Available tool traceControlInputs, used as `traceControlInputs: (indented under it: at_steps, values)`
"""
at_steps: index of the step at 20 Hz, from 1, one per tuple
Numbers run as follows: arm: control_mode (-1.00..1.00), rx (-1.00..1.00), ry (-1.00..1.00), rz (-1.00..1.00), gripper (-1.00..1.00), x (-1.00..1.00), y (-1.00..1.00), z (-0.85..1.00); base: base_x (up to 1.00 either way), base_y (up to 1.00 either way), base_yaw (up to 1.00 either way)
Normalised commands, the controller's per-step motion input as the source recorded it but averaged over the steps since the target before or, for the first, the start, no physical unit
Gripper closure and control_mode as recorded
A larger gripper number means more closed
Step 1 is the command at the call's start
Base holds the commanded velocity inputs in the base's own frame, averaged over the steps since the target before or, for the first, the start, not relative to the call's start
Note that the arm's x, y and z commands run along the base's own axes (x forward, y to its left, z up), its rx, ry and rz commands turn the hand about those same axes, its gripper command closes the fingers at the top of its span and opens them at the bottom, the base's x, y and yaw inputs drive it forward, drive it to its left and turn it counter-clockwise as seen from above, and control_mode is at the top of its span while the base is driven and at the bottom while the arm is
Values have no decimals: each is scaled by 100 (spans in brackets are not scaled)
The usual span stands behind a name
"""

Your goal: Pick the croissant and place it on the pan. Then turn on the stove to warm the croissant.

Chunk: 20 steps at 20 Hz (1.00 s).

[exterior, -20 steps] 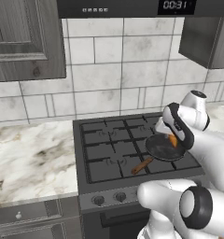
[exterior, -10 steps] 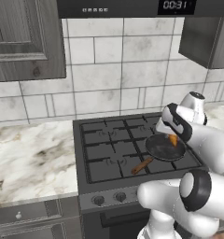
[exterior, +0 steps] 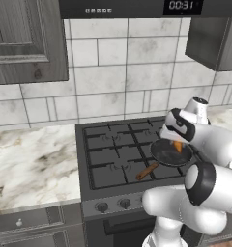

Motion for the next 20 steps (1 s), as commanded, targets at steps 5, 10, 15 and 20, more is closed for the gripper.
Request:
traceControlInputs:
  at_steps: [5, 10, 15, 20]
  values:
    - [-100, 0, 4, 0, 100, 0, 0, -12, 0, 0, 0]
    - [-100, 0, 4, 0, 100, 0, 0, -14, 0, 0, 0]
    - [-100, 0, 5, 0, 100, 1, 0, -24, 0, 0, 0]
    - [-100, 0, 4, 0, 100, 7, 0, -22, 0, 0, 0]
